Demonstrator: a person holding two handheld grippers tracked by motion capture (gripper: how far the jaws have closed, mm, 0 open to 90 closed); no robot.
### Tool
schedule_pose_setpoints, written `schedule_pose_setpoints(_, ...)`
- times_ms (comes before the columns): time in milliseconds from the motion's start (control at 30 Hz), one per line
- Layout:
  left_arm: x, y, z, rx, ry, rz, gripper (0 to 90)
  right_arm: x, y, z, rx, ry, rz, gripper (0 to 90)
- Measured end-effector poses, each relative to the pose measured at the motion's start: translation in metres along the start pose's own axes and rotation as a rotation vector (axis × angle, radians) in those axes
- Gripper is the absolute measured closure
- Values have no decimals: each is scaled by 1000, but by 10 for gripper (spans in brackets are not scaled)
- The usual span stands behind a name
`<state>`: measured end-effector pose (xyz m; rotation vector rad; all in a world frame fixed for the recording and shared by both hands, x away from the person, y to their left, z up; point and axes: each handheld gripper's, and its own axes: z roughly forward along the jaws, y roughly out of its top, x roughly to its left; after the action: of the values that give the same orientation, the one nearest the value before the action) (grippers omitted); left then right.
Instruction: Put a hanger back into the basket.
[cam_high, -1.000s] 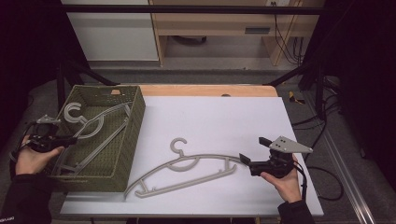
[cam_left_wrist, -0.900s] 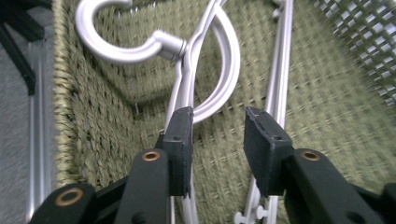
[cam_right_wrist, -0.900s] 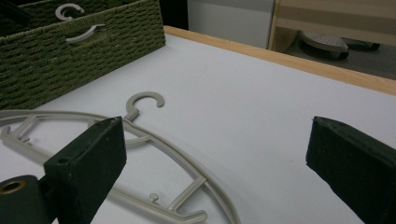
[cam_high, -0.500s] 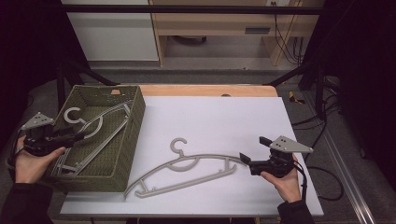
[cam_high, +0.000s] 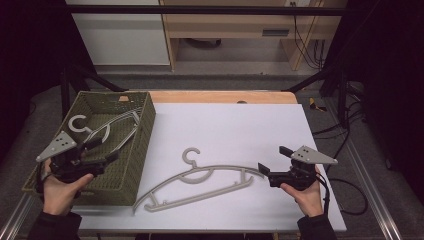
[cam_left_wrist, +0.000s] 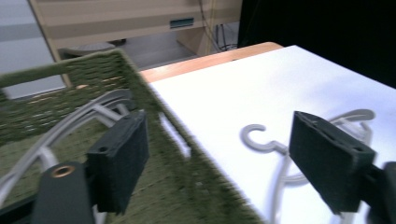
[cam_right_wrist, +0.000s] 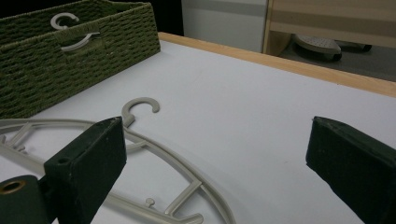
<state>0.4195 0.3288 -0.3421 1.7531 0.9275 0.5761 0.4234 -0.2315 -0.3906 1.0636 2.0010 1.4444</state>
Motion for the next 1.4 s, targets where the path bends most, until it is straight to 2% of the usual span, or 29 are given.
schedule_pose_setpoints(167, -18, -5, 11, -3, -23, 29, 141, 0, -1, 0, 3, 2, -5, 50)
schedule_pose_setpoints(267, -25, -8, 15, -13, -33, 25, 128, -1, -2, -1, -5, -4, 6, 49)
schedule_pose_setpoints(567, -41, -13, 27, 28, -68, 40, 114, -2, -4, -4, -3, -5, 6, 46)
schedule_pose_setpoints(700, -50, -10, 32, 49, -105, 61, 115, -3, -4, -4, 2, -5, 1, 46)
schedule_pose_setpoints(833, -60, -6, 40, 85, -139, 86, 115, -3, -5, -2, 10, -10, 6, 47)
schedule_pose_setpoints(1067, -76, 1, 63, 181, -179, 147, 122, -3, -5, -2, 11, -8, 6, 47)
schedule_pose_setpoints(1167, -83, 3, 76, 218, -191, 163, 128, -3, -5, -3, 6, -7, 12, 47)
schedule_pose_setpoints(1333, -95, 5, 99, 298, -209, 223, 158, -4, -5, -5, 4, -1, 0, 48)
schedule_pose_setpoints(1400, -97, 2, 110, 331, -210, 225, 168, -4, -4, -6, 0, -3, 13, 49)
